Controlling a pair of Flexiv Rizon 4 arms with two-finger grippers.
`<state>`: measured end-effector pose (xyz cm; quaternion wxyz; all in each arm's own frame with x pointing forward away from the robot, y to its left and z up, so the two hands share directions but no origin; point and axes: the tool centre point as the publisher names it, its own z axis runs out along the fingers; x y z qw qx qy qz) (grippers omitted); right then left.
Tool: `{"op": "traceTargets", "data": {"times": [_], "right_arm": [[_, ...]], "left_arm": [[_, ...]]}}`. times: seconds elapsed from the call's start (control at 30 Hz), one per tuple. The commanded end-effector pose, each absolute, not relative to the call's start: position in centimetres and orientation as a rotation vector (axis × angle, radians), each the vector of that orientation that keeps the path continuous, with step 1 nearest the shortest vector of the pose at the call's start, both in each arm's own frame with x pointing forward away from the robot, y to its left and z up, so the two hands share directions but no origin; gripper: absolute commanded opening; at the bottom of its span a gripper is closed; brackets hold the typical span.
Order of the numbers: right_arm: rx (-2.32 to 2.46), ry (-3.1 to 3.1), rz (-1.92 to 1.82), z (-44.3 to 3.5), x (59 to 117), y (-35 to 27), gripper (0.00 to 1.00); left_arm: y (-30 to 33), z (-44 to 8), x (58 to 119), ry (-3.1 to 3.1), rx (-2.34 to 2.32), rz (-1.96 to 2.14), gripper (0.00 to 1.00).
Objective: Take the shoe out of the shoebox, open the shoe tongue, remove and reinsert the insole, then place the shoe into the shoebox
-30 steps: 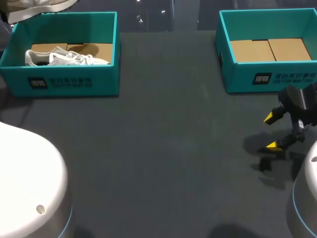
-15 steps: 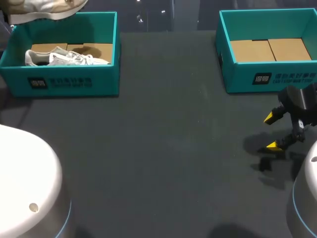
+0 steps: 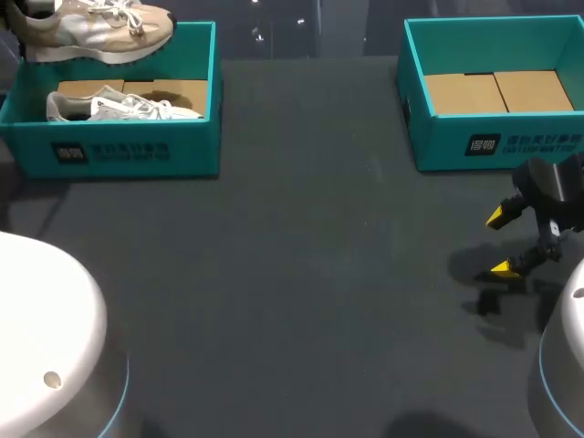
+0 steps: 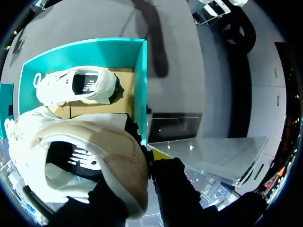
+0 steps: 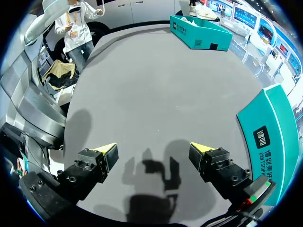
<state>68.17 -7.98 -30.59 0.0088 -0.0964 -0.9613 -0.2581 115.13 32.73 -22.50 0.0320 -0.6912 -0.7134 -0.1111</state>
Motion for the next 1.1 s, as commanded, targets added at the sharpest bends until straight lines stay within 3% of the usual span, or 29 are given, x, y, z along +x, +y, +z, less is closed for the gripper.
{"op": "traceTargets", "data": {"times": [0.03,0.37,1.1], "right_arm": [[-0.304,-3.006,-0.802,-30.6,68.0,-7.9,1.0],[-0.304,-3.006,-0.802,-30.6,68.0,-7.9,1.0],[-0.304,-3.006,-0.802,-30.6,68.0,-7.9,1.0]], "left_arm": [[32.5,-23.7,115.9,-2.191,-2.112,-0.326,0.0],[32.5,-23.7,115.9,-2.191,-2.112,-0.326,0.0],[30.2,-31.0,119.3,-2.137,-2.063,-0.41,0.0]]}}
